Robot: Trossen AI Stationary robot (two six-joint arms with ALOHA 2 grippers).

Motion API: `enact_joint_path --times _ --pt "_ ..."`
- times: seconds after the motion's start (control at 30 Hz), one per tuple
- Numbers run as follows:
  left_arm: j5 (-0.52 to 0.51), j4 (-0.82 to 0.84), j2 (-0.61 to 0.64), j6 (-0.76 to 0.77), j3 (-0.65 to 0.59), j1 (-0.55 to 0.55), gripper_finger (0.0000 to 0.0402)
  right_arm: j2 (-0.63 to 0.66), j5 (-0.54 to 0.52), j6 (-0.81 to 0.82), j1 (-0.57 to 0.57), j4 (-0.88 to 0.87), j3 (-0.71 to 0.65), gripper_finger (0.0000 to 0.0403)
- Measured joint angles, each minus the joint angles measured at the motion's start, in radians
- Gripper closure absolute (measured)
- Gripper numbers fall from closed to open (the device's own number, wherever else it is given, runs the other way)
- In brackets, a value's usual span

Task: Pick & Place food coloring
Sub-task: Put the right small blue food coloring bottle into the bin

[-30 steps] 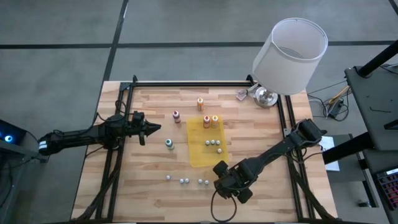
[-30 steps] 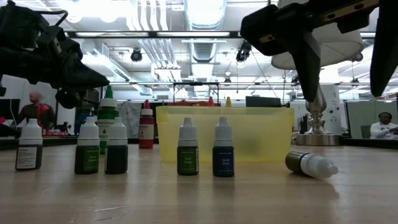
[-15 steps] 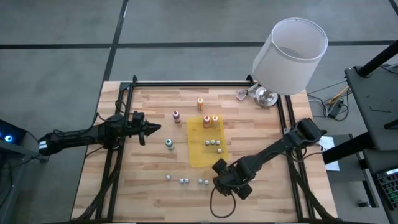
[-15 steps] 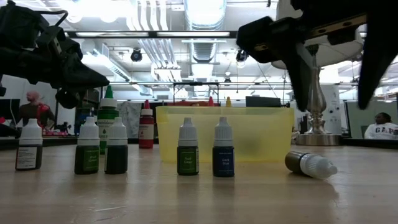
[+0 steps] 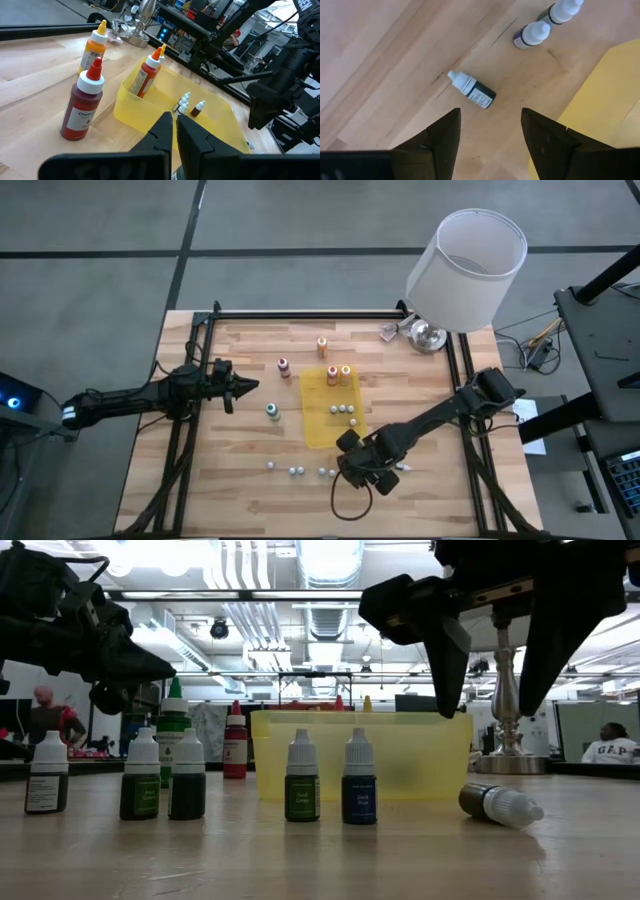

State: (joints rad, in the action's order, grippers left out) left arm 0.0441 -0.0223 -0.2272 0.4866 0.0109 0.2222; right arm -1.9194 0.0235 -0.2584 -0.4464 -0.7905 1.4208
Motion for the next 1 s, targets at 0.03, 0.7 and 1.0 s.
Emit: enact_joint_path --times 0.03,0.7,1.0 --pt "0.000 0.000 0.000 0.000 0.000 0.000 0.0401 0.000 0.000 0.009 0.000 0.004 0.000 0.0202" --pt "0.000 0.000 0.000 0.000 0.000 0.000 0.0401 0.002 0.000 0.426 0.015 0.046 0.169 0.0202" --pt "0.000 0.000 -0.001 0.000 0.000 0.000 0.0401 -0.068 0.003 0.483 0.009 0.037 0.208 0.0202"
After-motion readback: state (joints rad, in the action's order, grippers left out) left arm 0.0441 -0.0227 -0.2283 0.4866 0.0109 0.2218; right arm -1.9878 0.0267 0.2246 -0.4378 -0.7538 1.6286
